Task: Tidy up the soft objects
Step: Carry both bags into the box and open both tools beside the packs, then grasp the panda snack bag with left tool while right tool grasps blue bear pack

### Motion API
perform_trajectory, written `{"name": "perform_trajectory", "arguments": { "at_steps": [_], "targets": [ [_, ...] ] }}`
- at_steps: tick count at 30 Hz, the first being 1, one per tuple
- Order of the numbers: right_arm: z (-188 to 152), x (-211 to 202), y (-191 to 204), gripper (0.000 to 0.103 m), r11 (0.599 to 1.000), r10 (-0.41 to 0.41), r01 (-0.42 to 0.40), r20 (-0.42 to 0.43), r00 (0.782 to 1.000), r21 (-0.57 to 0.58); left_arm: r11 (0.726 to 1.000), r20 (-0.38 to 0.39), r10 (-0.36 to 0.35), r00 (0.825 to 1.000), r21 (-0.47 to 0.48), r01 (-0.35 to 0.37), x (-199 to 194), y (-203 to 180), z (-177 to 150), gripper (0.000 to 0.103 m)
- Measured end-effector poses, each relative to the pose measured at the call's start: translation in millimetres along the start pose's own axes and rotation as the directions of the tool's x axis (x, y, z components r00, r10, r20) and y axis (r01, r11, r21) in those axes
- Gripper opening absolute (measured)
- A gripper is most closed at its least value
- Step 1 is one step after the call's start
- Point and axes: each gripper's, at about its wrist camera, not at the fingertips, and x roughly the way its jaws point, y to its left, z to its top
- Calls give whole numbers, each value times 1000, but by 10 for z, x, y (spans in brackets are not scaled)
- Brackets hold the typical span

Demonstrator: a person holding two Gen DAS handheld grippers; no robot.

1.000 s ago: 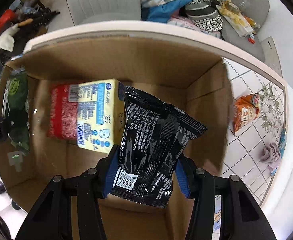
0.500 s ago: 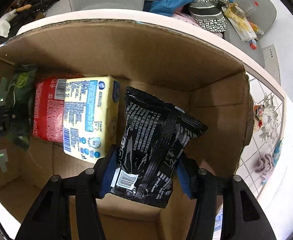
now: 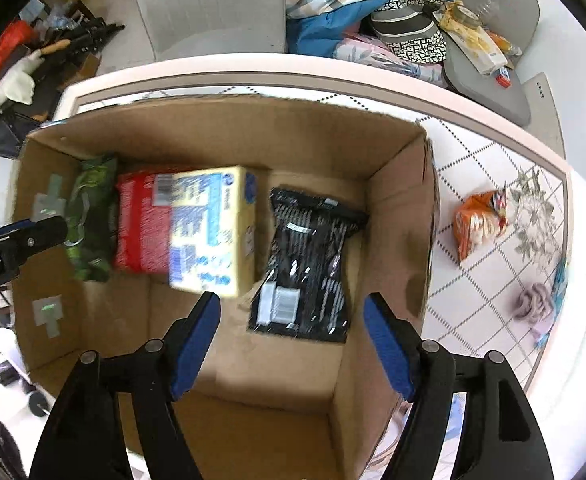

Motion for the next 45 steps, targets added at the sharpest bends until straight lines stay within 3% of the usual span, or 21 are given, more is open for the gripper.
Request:
{"name": "perform_trajectory", "arguments": {
  "at_steps": [4, 6, 9, 16, 28, 32, 35, 37, 41, 45],
  "targets": [
    [-230, -168, 19, 89, 1000, 19, -20, 44, 999, 16, 1000, 63, 17, 998, 12, -18, -159, -75, -163, 93],
    [-333, -235, 41, 94, 1000, 22, -23, 62, 998, 14, 999, 101, 47, 994, 15, -49, -248, -90, -278, 100],
    [-495, -347, 85, 103, 1000, 14, -15, 90, 996, 11, 997, 133, 70, 989, 20, -73, -310, -128, -445, 100],
    [-831, -705, 33, 103, 999, 33, -38, 169, 985, 25, 998, 198, 44, 979, 30, -51, -610, -181, -829, 100],
    [-1386, -1290, -47, 103, 989, 145, -150, 239, 960, 2, 999, 306, 3, 952, 49, -19, -1190, -365, -1284, 100],
    [-1527, -1420, -222, 103, 981, 181, -192, 257, 949, 16, 997, 328, -13, 945, 78, -13, -1316, -553, -1361, 100],
    [-1619, -1465, -538, 103, 983, 157, -177, 265, 951, 52, 990, 340, 2, 940, 131, -50, -1336, -816, -1382, 101],
    [-1668, -1411, -816, 103, 985, 122, -149, 253, 960, 89, 979, 343, 26, 939, 180, -93, -1273, -1071, -1371, 101],
    [-1754, -971, -1455, 103, 988, 31, -52, 139, 990, 145, 948, 335, 64, 940, 273, -161, -1001, -1568, -1320, 101],
    [-1819, -326, -1833, 103, 991, -52, 51, 3, 999, 127, 885, 326, 144, 934, 379, -269, -541, -2112, -1245, 101]
  ]
}}
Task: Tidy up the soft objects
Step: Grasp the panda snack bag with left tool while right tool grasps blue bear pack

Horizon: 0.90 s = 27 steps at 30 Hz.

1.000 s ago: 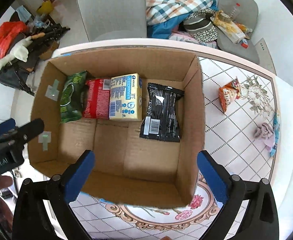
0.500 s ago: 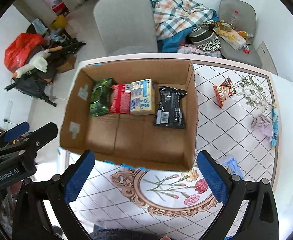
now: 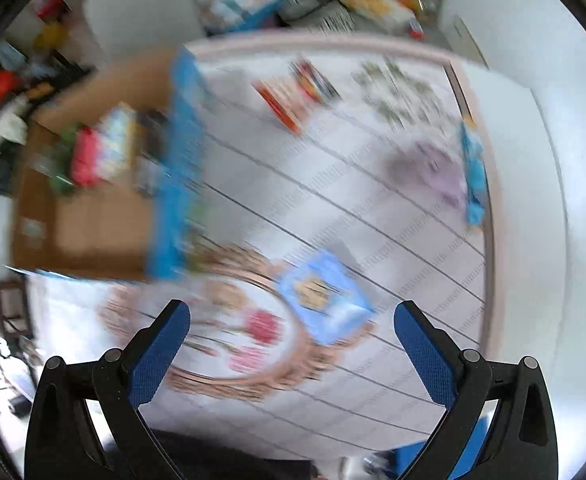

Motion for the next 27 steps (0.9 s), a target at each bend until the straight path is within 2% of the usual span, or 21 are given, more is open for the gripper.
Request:
{"name": "perform_trajectory", "arguments": {
  "at_steps": [4, 7, 10, 13, 14, 15, 16, 18, 21, 27],
  "targets": [
    [-32, 700, -69, 103, 996, -51, 42, -111, 993, -83, 992, -46, 55, 997, 117, -49, 379, -468, 151, 101],
    [-43, 1095, -37, 103, 991, -60, 42, -152, 987, -124, 982, -64, 85, 994, 173, -73, 551, -686, 228, 101],
    [-24, 1347, -41, 103, 990, -72, 49, -169, 983, -136, 979, -83, 89, 993, 188, -72, 642, -792, 303, 101],
    [11, 1504, -123, 103, 994, -49, 29, -193, 980, -107, 976, -92, 85, 992, 206, -64, 692, -911, 404, 101],
    [14, 1511, -150, 101, 995, -47, 28, -191, 980, -100, 975, -94, 84, 992, 213, -62, 706, -945, 435, 101],
    [18, 1517, -194, 95, 996, -47, 30, -192, 980, -89, 974, -101, 80, 992, 221, -57, 735, -993, 488, 101],
    [22, 1518, -260, 91, 998, -24, 11, -199, 980, -64, 973, -108, 75, 991, 227, -49, 768, -1044, 563, 100],
    [43, 1477, -403, 76, 1000, 6, -9, -204, 979, -13, 971, -116, 67, 991, 236, -38, 826, -1132, 705, 100],
    [102, 1388, -670, 67, 997, 35, -21, -186, 982, 77, 967, -149, 39, 988, 253, 0, 981, -1301, 970, 100],
    [270, 1306, -1385, 63, 940, 174, -118, -152, 973, 320, 956, -240, 15, 971, 286, 56, 1458, -1655, 1441, 100]
  ]
}}
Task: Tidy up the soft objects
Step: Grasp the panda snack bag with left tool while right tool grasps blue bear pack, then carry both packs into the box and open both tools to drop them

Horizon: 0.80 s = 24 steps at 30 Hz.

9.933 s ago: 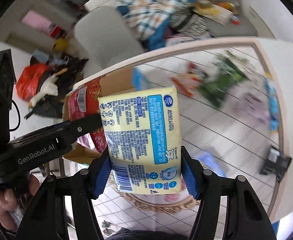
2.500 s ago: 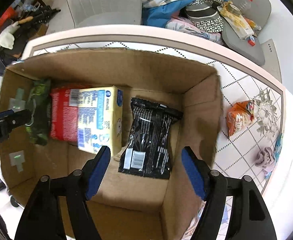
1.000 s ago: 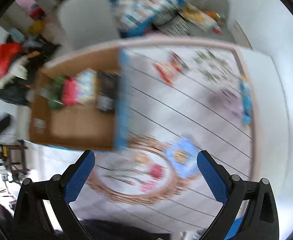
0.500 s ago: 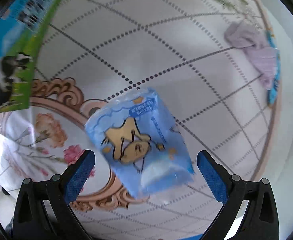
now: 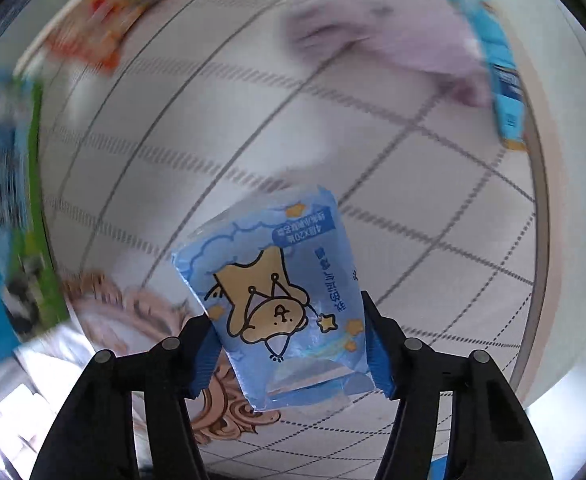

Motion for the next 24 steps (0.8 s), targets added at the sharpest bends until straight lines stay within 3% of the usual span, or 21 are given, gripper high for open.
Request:
{"name": "perform_trajectory", "arguments": {
  "at_steps": [5, 11, 13, 17, 20, 24],
  "targets": [
    [203, -150, -298, 63, 994, 67, -68, 16, 998, 90, 999, -54, -20, 998, 40, 22, 339, -151, 363, 100],
    [358, -258, -487, 63, 988, 91, -93, 30, 995, 119, 997, -129, -68, 989, 37, 74, 630, -212, 558, 63],
    [461, -275, -511, 63, 988, 92, -95, 29, 995, 120, 996, -138, -78, 987, 36, 84, 678, -241, 576, 46],
    [649, -320, -444, 60, 988, 94, -96, 25, 995, 119, 993, -121, -115, 986, 12, 118, 653, -201, 565, 38],
    [685, -384, -422, 57, 989, 93, -97, 35, 995, 113, 982, -108, -187, 976, -41, 183, 558, -137, 495, 33],
    [446, -473, -267, 53, 989, 100, -105, 53, 994, 100, 969, -47, -241, 969, -69, 238, 280, -117, 330, 32]
  ]
}}
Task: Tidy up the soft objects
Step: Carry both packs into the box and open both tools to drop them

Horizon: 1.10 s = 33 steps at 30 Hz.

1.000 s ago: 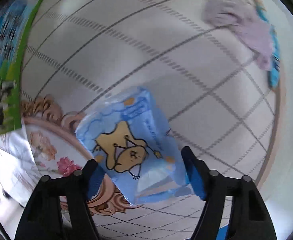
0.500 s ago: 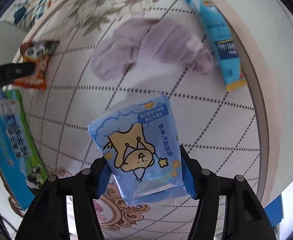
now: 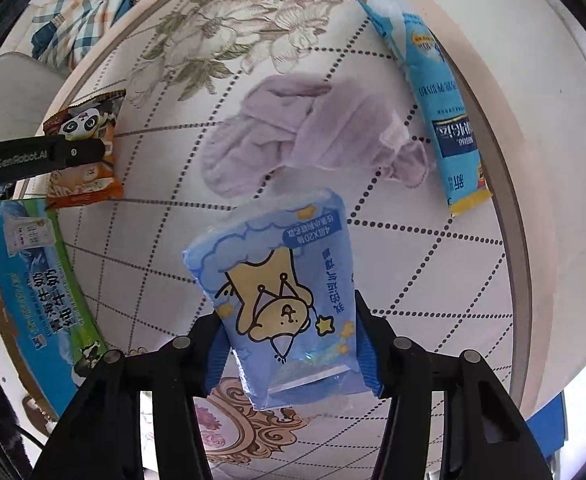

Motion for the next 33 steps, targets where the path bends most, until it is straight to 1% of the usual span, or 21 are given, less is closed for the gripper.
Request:
{"name": "perform_trajectory", "arguments": {
  "at_steps": [3, 5, 10, 11, 14, 16, 17, 19, 22, 25, 28, 30, 33],
  "targets": [
    [-67, -140, 73, 53, 1000, 8, -8, 18, 1000, -23, 998, 47, -56, 997, -31, 57, -237, 6, -194, 32],
    [-125, -217, 175, 52, 999, 12, -10, 31, 999, -41, 996, 84, -74, 994, -39, 77, -407, 16, -337, 32],
    [-297, -550, 364, 52, 995, 36, -29, 73, 997, -91, 984, 163, -141, 976, -87, 157, -837, 206, -739, 32],
    [-354, -634, 447, 52, 994, 44, -35, 85, 995, -104, 979, 188, -154, 970, -102, 175, -952, 276, -874, 32],
    [-538, -894, 660, 52, 987, 78, -60, 116, 990, -147, 971, 232, -157, 960, -139, 193, -1159, 487, -1182, 32],
    [-642, -1002, 840, 52, 982, 93, -69, 130, 987, -175, 965, 265, -152, 952, -171, 201, -1288, 702, -1482, 32],
    [-716, -1075, 943, 52, 978, 104, -76, 137, 985, -194, 962, 271, -150, 951, -182, 204, -1306, 780, -1580, 32],
    [-897, -1153, 1136, 52, 969, 130, -95, 140, 982, -228, 951, 281, -145, 949, -225, 212, -1360, 1053, -1883, 32],
    [-1148, -1191, 1619, 52, 948, 171, -130, 120, 978, -290, 932, 283, -134, 950, -289, 217, -1357, 1414, -2242, 32],
    [-1362, -1121, 2062, 52, 926, 186, -144, 90, 978, -348, 907, 267, -116, 957, -364, 211, -1279, 1874, -2598, 32],
    [-1560, -932, 2568, 52, 904, 188, -155, 45, 981, -399, 885, 238, -110, 965, -419, 204, -1143, 2251, -2852, 32],
    [-1674, -765, 2878, 52, 894, 180, -154, 24, 983, -420, 874, 204, -109, 973, -446, 192, -1015, 2501, -2995, 32],
    [-1786, -436, 3270, 52, 892, 172, -168, -29, 985, -419, 870, 151, -93, 984, -468, 154, -825, 2810, -3130, 32]
  ]
}}
